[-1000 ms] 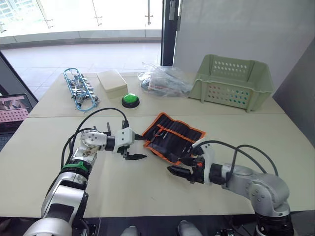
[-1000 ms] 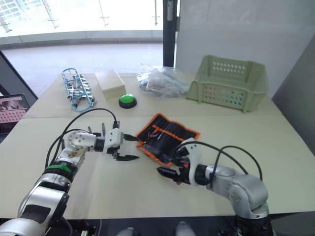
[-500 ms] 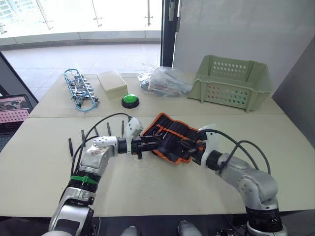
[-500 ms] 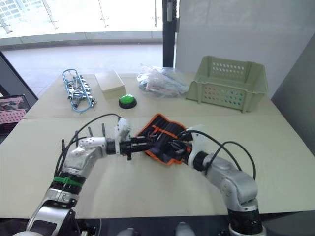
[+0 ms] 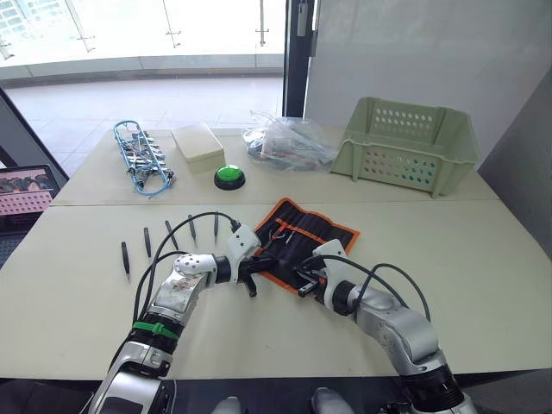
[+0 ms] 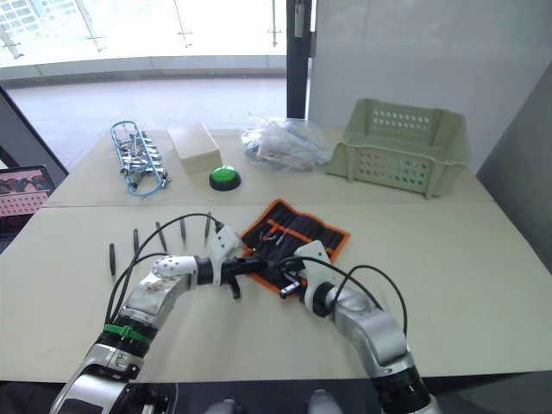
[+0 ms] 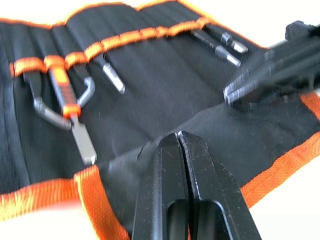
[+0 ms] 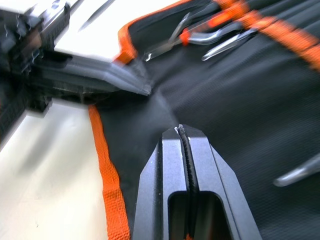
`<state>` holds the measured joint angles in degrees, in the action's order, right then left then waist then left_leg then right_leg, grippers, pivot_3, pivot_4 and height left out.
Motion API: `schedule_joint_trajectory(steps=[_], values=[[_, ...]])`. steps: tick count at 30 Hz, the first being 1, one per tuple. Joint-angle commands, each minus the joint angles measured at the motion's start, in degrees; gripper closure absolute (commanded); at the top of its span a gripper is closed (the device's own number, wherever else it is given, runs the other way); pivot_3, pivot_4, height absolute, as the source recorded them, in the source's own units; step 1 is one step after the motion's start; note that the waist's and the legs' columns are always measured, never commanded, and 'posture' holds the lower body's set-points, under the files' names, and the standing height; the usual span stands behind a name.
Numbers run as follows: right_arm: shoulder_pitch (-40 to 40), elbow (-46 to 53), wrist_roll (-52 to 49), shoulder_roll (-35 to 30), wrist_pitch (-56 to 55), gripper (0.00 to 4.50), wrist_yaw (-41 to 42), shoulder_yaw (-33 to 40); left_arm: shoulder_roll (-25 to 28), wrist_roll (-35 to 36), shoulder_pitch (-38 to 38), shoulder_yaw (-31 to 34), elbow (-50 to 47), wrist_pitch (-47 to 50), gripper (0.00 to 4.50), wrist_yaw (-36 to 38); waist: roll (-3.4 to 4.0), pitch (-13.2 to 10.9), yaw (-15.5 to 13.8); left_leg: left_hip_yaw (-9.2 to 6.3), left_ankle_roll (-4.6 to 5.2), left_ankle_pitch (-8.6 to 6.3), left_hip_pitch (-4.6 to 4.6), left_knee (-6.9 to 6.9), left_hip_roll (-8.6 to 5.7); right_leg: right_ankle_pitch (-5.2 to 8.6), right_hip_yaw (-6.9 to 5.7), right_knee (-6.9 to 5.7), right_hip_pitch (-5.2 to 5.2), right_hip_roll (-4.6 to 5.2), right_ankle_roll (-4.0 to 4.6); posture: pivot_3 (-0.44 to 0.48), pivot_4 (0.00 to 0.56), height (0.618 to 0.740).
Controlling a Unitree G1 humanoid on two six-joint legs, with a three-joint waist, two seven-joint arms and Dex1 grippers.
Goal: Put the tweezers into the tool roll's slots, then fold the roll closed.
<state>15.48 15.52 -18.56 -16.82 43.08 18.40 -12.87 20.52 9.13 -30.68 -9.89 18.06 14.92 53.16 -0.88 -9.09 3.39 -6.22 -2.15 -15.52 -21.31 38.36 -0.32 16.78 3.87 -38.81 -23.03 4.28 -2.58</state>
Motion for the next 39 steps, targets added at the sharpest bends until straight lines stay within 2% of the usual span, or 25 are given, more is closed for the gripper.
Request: schedule_joint_trajectory(steps=[1, 6, 14, 18, 19, 21, 23, 25, 27, 33, 39], values=[[-3.7, -0.1, 1.5, -1.9, 0.1, 4.50, 1.0, 0.0, 0.5, -0.3, 0.1, 1.5, 0.7, -0.3, 4.45, -1.7, 0.00, 0.0, -0.3, 0.00, 0.00, 0.00, 0.07, 0.00, 0.01, 0.00, -0.01, 0.04, 0.08, -0.01, 0.00, 0.000, 0.150, 0.740], [-8.6, 1.3, 2.1, -5.7, -2.0, 4.50, 4.7, -0.4, 1.1, -0.2, 2.4, 2.0, 2.5, 0.2, 4.45, -2.7, -0.02, 0.0, -0.9, -0.01, 0.03, -0.02, 0.50, -0.07, 0.03, 0.01, -0.05, 0.39, 0.72, -0.02, -0.03, 0.000, 0.150, 0.740], [-16.4, 5.2, 1.8, -9.9, -8.8, 4.50, 10.7, 0.9, 0.8, -0.7, 0.5, 2.6, 8.4, -3.8, 4.45, -2.5, -0.07, 0.0, -1.0, 0.00, 0.03, -0.03, 1.13, -0.34, 0.09, 0.02, -0.07, 0.77, 1.43, -0.06, -0.16, 0.000, 0.150, 0.740], [-17.8, 8.2, 1.5, -10.6, -10.1, 4.50, 12.3, 1.4, 1.7, -1.7, 0.5, 1.2, 7.4, -11.2, 4.45, 0.8, -0.08, 0.0, -0.9, 0.00, 0.03, -0.03, 1.18, -0.34, 0.11, 0.08, -0.07, 0.80, 1.52, -0.07, -0.26, 0.000, 0.150, 0.740], [-17.9, 9.6, 2.0, -10.8, -11.3, 4.50, 12.3, 2.0, 1.2, 0.1, 0.2, 2.5, 6.4, -10.3, 4.45, 1.2, -0.08, 0.0, -0.9, 0.00, 0.03, -0.03, 1.17, -0.35, 0.12, 0.07, -0.07, 0.80, 1.50, -0.09, -0.25, 0.000, 0.150, 0.740], [-18.4, 17.4, -4.3, -9.6, -9.9, 4.50, 12.0, 7.5, 0.8, 7.0, -1.5, 6.7, 1.7, -8.1, 4.45, 3.9, -0.12, 0.0, -1.0, -0.01, 0.03, -0.03, 1.08, -0.37, 0.11, 0.05, -0.07, 0.79, 1.40, -0.08, -0.21, 0.000, 0.150, 0.740], [-17.6, 22.3, -9.4, -8.7, -8.5, 4.50, 11.4, 11.8, 0.6, 12.2, -3.1, 10.1, -1.5, -5.5, 4.45, 5.1, -0.18, -0.1, -1.0, -0.04, -0.01, 0.00, 0.51, -0.35, 0.11, -0.01, -0.07, 0.73, 0.81, -0.07, -0.14, 0.000, 0.150, 0.740], [-14.2, 21.4, -11.3, -8.6, -6.9, 4.50, 11.2, 13.6, 0.9, 12.5, -3.6, 10.8, -2.2, -4.4, 4.45, 4.2, -0.22, -0.1, -0.9, -0.08, -0.04, 0.02, 0.13, -0.22, 0.10, -0.11, -0.07, 0.69, 0.45, -0.07, -0.12, 0.000, 0.150, 0.740], [-10.3, 18.1, -11.6, -8.4, -6.2, 4.50, 11.1, 13.9, 0.4, 12.4, -3.5, 10.4, -4.0, -3.1, 4.45, 3.2, -0.23, -0.1, -0.9, -0.06, -0.04, 0.02, 0.18, -0.20, 0.07, -0.17, -0.07, 0.76, 0.54, -0.04, -0.15, 0.000, 0.150, 0.740], [-6.4, 12.2, -9.6, -6.5, -6.5, 4.50, 10.0, 12.6, -1.2, 9.5, -2.3, 7.5, -5.7, -2.0, 4.45, 0.3, -0.23, -0.1, -1.2, -0.07, -0.02, 0.01, 0.23, -0.27, 0.06, -0.17, -0.08, 0.82, 0.60, -0.06, -0.15, 0.000, 0.150, 0.740], [-2.9, -0.2, 1.0, -4.7, -13.6, 4.50, 11.4, 1.7, -5.3, 4.0, 2.7, 1.1, -7.5, 2.0, 4.45, -6.8, -0.23, -0.1, -0.9, -0.02, -0.02, 0.01, 0.25, -0.28, 0.03, -0.17, -0.04, 0.81, 0.57, -0.02, -0.15, 0.000, 0.150, 0.740]])
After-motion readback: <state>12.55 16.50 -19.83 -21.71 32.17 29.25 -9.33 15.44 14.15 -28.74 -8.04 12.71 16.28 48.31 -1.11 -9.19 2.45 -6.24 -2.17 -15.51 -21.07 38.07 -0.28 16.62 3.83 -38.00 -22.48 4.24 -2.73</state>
